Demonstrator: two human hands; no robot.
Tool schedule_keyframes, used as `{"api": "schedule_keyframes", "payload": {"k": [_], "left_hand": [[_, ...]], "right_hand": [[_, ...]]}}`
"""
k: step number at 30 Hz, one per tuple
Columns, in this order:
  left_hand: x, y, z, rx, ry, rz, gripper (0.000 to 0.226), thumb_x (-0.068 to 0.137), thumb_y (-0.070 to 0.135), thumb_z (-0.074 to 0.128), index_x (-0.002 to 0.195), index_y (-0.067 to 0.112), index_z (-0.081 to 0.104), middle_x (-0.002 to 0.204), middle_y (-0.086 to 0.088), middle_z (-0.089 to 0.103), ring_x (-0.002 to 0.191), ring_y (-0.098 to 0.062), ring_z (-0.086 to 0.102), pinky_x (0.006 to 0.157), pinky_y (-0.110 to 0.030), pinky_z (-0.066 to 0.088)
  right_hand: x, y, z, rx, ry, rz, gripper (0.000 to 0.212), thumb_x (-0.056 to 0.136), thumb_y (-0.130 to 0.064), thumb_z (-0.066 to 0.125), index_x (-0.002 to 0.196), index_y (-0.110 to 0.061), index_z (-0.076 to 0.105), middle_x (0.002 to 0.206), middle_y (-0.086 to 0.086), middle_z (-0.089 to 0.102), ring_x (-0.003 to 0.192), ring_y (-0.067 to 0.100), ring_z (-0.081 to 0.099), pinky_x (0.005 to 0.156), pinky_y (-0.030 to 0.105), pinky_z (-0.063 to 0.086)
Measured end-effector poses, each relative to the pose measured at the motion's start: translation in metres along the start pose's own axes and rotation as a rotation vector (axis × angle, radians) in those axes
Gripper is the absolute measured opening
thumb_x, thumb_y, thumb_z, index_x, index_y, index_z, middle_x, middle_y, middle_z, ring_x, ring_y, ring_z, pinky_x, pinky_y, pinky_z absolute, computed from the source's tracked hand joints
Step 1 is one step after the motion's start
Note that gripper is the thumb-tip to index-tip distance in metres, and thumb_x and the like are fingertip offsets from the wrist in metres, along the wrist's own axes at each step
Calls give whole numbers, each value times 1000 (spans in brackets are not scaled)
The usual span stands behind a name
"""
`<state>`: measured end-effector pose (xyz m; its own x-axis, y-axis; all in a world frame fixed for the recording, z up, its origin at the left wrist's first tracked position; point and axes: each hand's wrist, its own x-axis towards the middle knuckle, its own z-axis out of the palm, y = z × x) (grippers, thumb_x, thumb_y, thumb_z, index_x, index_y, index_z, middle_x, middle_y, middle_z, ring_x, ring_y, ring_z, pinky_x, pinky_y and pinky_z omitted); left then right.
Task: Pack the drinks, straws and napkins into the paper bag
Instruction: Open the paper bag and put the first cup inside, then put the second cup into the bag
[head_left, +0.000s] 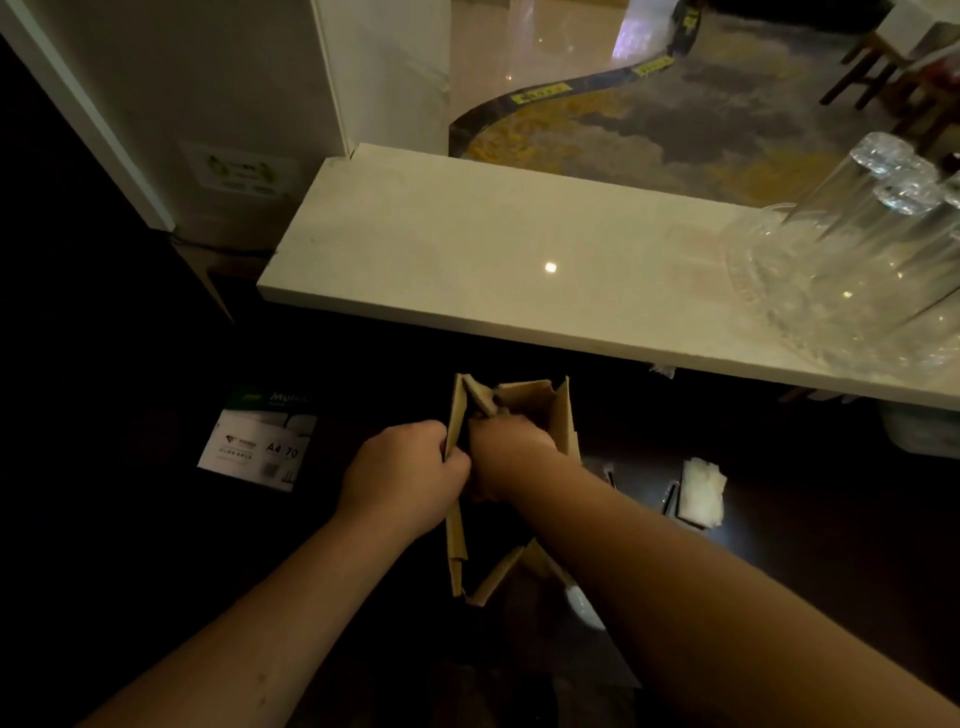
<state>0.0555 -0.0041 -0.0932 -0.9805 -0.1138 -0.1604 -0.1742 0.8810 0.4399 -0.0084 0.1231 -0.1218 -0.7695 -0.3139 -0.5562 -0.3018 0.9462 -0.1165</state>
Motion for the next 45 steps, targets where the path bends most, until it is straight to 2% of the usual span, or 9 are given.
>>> {"api": "schedule_keyframes", "payload": {"k": [9,13,16,19,21,24,29,37,45], "left_hand": [[-8,-2,7,-14,18,33,43,89,42,62,56,24,41,51,3,44,42,-12,41,42,-26,22],[-9,-9,4,-32,-15,17,42,84,49,61,56,23,43,50,3,46,41,-11,42,40,-27,23],[-10,-13,2,-36,-45,15,39,85,50,62,58,23,50,52,3,53,43,-12,48,39,-27,27],[-12,-13,0,-39,-38,17,42,87,48,65,57,24,50,51,4,52,42,-10,49,39,-26,26],[-14,-12,-1,-28,-31,14,44,88,44,67,55,24,46,50,5,48,41,-10,45,40,-26,24],[-16,-12,-2,-36,-22,17,43,89,41,67,56,23,47,50,4,48,42,-11,44,41,-26,24],[-19,-11,0,-21,-21,28,43,90,41,66,57,24,46,51,4,47,42,-11,43,42,-27,23],[-21,-8,2,-26,-16,31,46,91,40,67,55,23,42,48,4,43,39,-10,39,41,-26,22],[-20,-2,-1,-18,-40,4,40,91,39,68,59,25,49,52,3,50,41,-9,43,40,-26,24]], "right_hand": [[26,1,29,-30,-32,18,50,93,-28,57,139,-12,44,137,16,52,122,36,49,93,50,47],[-2,-2,1,-30,-65,-23,28,90,-26,60,116,-16,58,117,11,61,109,33,56,82,45,48],[-46,4,-20,33,201,-97,18,86,-31,64,101,-23,59,91,0,57,88,21,57,66,37,48],[-94,30,-30,27,615,-215,14,87,-35,55,93,-26,63,86,-6,56,79,14,52,61,32,49],[-119,54,-23,122,703,-144,19,89,-35,51,96,-26,65,88,-7,60,78,13,55,59,30,46],[-136,82,20,200,477,109,39,87,-41,57,123,-26,57,113,0,64,95,19,60,68,31,47],[-140,85,105,95,-61,246,106,71,-55,78,151,-32,14,148,9,35,124,34,46,91,47,51],[-130,85,115,109,-13,267,97,67,-43,85,143,-28,26,136,10,43,115,34,52,85,46,55],[-161,64,-30,-114,30,196,105,56,-56,85,140,-35,27,129,3,49,105,28,58,73,38,54]]}}
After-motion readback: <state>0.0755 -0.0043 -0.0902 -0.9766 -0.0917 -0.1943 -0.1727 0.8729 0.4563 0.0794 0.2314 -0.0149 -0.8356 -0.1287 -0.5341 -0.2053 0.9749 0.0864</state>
